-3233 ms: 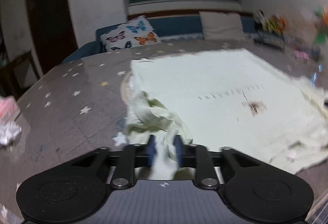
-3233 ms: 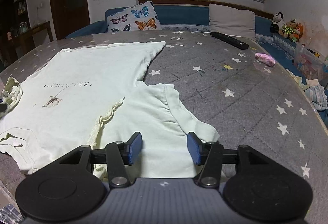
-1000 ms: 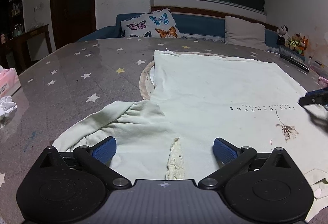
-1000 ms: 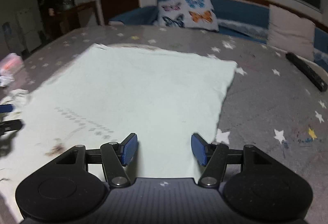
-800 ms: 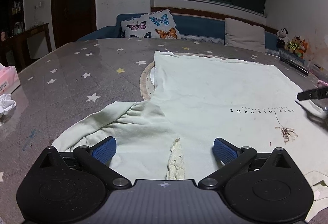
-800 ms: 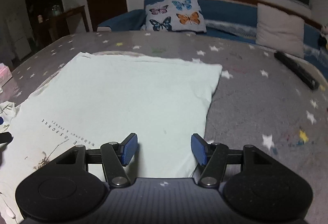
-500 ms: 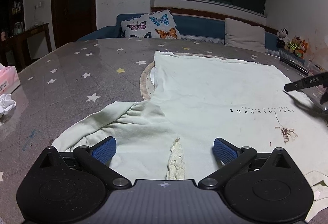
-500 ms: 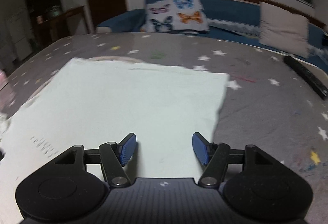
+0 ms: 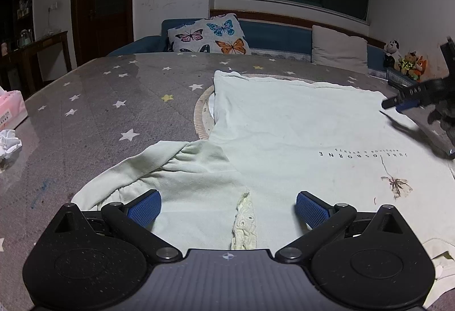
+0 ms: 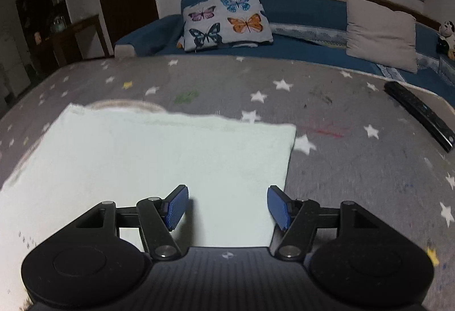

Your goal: Fold clothes

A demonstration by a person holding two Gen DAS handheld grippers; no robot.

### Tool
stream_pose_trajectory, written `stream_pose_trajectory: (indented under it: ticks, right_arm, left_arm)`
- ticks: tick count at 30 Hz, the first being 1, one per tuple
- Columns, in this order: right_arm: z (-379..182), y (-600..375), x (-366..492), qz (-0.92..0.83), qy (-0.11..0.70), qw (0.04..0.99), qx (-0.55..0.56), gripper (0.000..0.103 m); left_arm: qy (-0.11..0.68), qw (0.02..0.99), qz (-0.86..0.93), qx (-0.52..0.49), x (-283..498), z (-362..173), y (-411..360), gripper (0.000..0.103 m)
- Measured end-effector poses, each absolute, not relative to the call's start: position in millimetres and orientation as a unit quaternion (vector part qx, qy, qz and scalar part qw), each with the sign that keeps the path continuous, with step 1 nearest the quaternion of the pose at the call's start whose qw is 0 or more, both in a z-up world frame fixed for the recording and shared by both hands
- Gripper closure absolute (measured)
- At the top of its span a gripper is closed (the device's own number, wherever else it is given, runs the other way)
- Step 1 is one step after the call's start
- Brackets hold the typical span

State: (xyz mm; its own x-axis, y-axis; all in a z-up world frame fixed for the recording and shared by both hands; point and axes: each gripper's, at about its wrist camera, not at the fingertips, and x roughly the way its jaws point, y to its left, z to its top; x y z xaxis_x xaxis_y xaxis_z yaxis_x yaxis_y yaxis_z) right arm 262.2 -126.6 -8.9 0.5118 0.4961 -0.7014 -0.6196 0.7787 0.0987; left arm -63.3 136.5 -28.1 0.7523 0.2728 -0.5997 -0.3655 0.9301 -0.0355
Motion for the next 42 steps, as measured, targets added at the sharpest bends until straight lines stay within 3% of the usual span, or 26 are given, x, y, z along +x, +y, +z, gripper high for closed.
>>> stream_pose_trajectory:
  ticks: [10,13,21,32,42]
  right_arm:
    - [-14.2,-107.8,292.8,0.312,0.382,0.865,-0.089,0.039]
    - [-13.7,-100.7,298.9,0.323,0.379,0.863,-0.091,0.025]
    - [-8.2,-97.2,298.9,0.304,0.38,0.864,-0.125,0.024]
    - [32.1,-180.8,201.0,0.313,0.365,0.865,-0.145,0.018]
    - [4.3,-254.9,88.2,0.266,0.359,0.878,-0.175,0.018]
  left_arm:
    - [0.311,0.932,0.172,-0.071,-62.8,-28.1,134.7,0.0]
    - [0.311,0.932,0.172,-0.071,-63.0,-28.5,134.4,0.0]
    - [0.311,0.932,0.172,-0.071,-63.5,-28.5,134.3,0.0]
    - [0.316,0.93,0.175,-0.063,-61.7,-28.2,132.5,0.0]
    - [0.311,0.935,0.164,-0.046,-59.5,-16.8,120.6,0.0]
